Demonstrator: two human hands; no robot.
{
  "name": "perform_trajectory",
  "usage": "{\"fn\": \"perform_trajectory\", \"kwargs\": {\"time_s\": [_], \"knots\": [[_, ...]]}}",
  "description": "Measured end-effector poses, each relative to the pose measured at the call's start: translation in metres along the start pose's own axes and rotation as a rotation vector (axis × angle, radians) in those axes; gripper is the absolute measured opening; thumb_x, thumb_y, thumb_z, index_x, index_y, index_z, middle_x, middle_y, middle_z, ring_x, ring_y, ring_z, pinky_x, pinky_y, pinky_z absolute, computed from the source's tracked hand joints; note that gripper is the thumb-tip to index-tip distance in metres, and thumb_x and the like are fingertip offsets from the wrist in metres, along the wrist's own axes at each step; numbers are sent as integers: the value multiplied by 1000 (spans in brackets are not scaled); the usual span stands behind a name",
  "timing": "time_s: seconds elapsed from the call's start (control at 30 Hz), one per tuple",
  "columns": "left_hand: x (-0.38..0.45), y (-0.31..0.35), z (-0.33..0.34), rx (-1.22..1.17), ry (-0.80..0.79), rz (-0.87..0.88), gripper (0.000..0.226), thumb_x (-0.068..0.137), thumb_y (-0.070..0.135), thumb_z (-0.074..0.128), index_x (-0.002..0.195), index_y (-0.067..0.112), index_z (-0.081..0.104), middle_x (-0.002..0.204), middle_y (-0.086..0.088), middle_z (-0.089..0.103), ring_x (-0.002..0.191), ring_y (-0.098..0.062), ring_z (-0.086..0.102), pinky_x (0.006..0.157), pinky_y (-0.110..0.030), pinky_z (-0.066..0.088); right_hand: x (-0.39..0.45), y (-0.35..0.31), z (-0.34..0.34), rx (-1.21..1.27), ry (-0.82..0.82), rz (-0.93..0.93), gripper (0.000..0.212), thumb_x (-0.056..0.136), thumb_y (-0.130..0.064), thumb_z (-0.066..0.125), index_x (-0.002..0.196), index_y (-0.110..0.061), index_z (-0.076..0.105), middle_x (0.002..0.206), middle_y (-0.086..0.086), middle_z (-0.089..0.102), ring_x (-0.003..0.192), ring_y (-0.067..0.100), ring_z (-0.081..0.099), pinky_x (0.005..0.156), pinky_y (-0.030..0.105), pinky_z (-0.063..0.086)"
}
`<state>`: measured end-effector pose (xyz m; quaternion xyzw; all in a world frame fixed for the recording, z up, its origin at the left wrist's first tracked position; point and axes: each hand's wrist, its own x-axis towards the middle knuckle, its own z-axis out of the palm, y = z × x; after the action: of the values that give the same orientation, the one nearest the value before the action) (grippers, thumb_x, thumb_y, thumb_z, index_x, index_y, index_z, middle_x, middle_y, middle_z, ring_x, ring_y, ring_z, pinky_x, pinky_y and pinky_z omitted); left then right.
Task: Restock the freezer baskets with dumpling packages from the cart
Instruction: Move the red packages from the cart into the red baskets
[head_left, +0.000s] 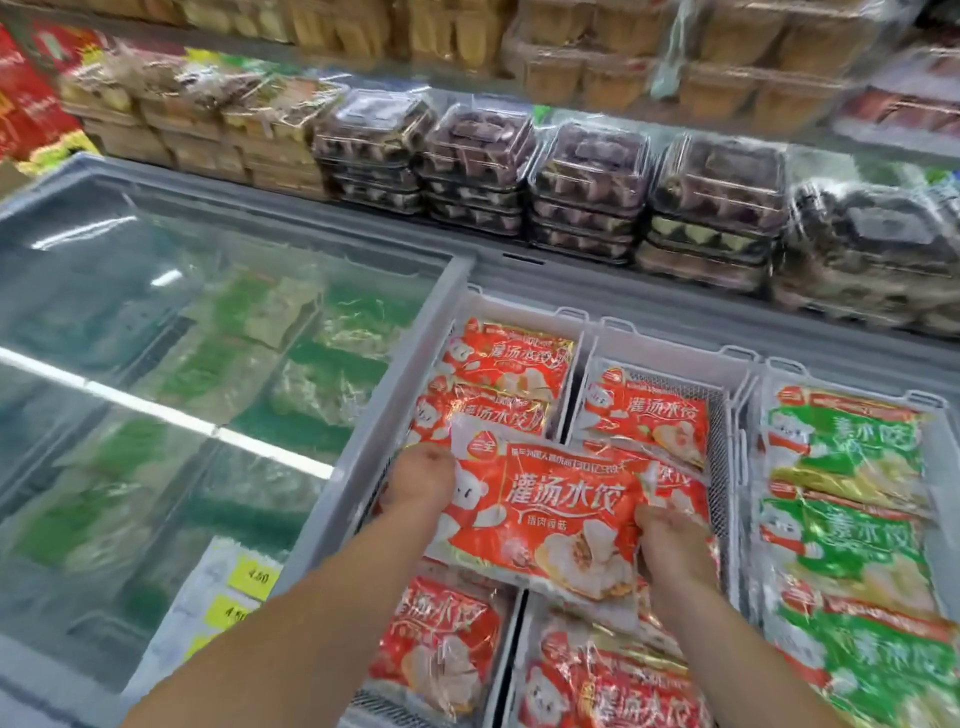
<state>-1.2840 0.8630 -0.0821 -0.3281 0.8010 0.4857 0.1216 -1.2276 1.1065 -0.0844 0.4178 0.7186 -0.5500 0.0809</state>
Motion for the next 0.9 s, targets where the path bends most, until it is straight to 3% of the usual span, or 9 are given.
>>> {"fn": "perform_trajectory", "kwargs": {"time_s": [0.17, 0.33, 0.4, 0.43, 0.5, 0.53, 0.63, 0.73, 0.9], "knots": [[84, 55, 36, 167, -30, 33, 31, 101, 14, 44, 115, 2, 69, 116, -20, 69, 110, -38, 62, 92, -39, 52, 81, -50, 39, -49, 31, -26, 34, 96, -23, 54, 71, -1, 63, 68, 16, 58, 60, 24, 46, 58, 32, 32], [152, 109, 63, 155, 56, 62, 29, 100, 12, 45, 120, 3, 65, 119, -17, 67, 112, -35, 62, 92, -35, 49, 151, -105, 82, 13, 59, -2, 32, 88, -27, 62, 61, -11, 57, 60, 10, 57, 61, 26, 52, 62, 38, 39], [170, 122, 77, 135, 172, 155, 30, 96, 14, 50, 123, 4, 60, 120, -18, 64, 113, -36, 59, 92, -37, 47, 177, -120, 101, 15, -26, 7, 20, 81, -28, 66, 71, -12, 62, 71, 12, 62, 68, 28, 56, 63, 39, 42], [175, 123, 84, 167, 217, 239, 37, 91, 16, 56, 126, 4, 57, 123, -18, 61, 116, -37, 56, 96, -40, 45, 185, -123, 109, -52, -98, -11, 15, 83, -29, 67, 88, -15, 65, 86, 12, 66, 76, 30, 60, 65, 40, 46], [182, 110, 101, 346, 181, 388, 58, 86, 26, 63, 138, 8, 46, 137, -16, 50, 128, -36, 46, 106, -46, 40, 201, -124, 122, -366, -167, -210, 49, 88, -32, 69, 132, -16, 53, 126, 9, 60, 110, 31, 60, 90, 43, 49], [185, 99, 110, 461, 110, 415, 67, 87, 33, 61, 146, 13, 38, 148, -13, 41, 136, -35, 37, 111, -48, 36, 207, -120, 127, -575, -170, -378, 65, 87, -31, 71, 143, -14, 43, 139, 11, 51, 126, 31, 51, 104, 40, 41], [205, 63, 123, 745, -100, 410, 78, 90, 47, 53, 156, 26, 17, 165, -7, 11, 151, -36, 8, 118, -57, 21, 214, -103, 149, -982, -314, -649, 91, 82, -47, 69, 153, -8, 27, 157, 16, 29, 145, 30, 28, 118, 36, 23], [218, 47, 123, 862, -170, 453, 85, 90, 52, 52, 157, 30, 4, 166, -5, -6, 152, -37, -7, 119, -59, 13, 224, -84, 171, -1268, -322, -719, 117, 70, -80, 43, 157, -9, 10, 164, 16, 8, 152, 32, 9, 122, 43, 19], [218, 32, 122, 839, -91, 459, 87, 92, 57, 49, 157, 32, -3, 165, -4, -14, 151, -36, -13, 121, -57, 10, 240, -88, 184, -1340, -327, -814, 112, 84, -66, 57, 157, -13, -10, 164, 6, -16, 152, 27, -12, 124, 43, 7]]}}
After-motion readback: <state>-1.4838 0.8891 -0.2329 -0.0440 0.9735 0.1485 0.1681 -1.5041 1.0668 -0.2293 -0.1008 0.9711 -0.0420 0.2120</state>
